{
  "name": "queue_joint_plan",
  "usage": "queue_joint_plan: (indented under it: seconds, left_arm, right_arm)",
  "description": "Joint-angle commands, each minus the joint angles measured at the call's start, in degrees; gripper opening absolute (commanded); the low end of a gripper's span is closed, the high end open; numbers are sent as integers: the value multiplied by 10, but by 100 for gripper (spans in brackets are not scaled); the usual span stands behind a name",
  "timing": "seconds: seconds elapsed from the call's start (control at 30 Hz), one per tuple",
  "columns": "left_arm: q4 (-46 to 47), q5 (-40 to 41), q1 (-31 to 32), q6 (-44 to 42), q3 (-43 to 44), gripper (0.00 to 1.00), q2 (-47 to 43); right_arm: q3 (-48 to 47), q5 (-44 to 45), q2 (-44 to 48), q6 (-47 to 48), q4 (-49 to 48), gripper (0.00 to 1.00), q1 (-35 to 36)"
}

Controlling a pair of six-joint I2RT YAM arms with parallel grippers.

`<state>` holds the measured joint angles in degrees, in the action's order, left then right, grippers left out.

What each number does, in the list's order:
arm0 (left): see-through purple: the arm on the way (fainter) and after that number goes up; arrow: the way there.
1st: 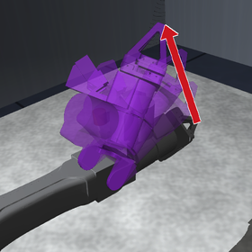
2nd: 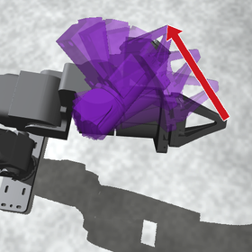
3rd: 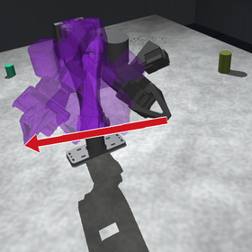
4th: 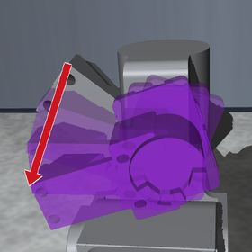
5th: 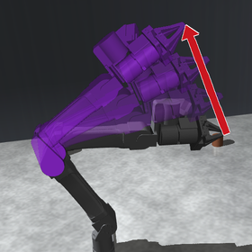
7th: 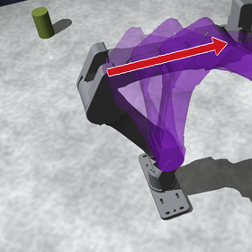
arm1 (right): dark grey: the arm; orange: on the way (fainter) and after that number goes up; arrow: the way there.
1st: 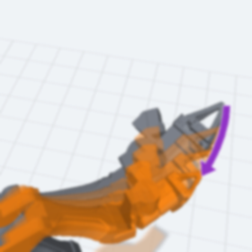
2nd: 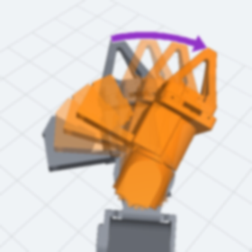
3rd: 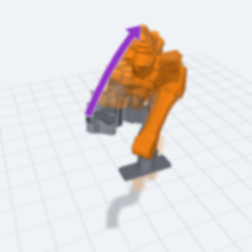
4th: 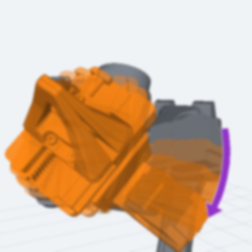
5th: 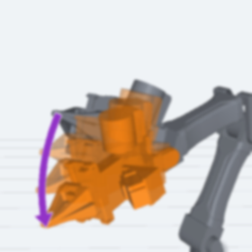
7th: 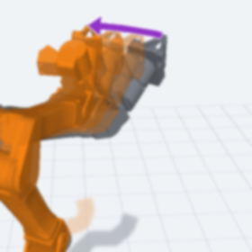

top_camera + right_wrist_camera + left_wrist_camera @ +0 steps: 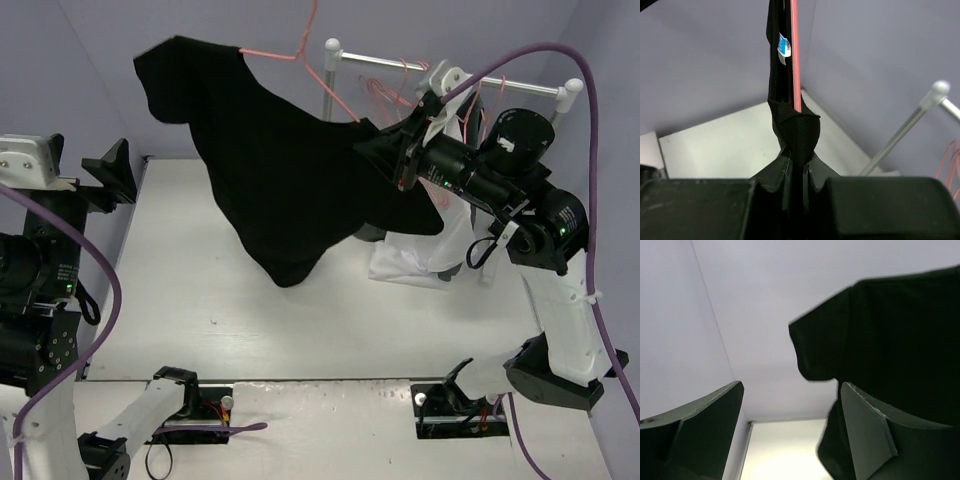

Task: Place the t-shirt on the hanger
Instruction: Place the T-shirt on the hanger, then place the hanger at the clothesline.

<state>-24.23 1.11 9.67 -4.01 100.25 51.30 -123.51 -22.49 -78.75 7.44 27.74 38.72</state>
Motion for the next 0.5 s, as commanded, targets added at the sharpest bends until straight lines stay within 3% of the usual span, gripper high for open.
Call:
queue_joint_plan:
  seconds: [0.0,0.1,0.3,0.47]
  left_arm:
    - [18,7,-2,13,1,74,20]
    - [19,-7,-2,28,5,74,31]
    - [17,-49,-1,96,5,74,57]
    - [16,-70,-2,125,-12,74,66]
  right_arm:
    - [36,28,67,-43,-70,0,3]
    - [66,71,107,-49,-70,0,4]
    - [117,292,142,-9,-70,0,3]
    - [100,348,122,30,-70,0,3]
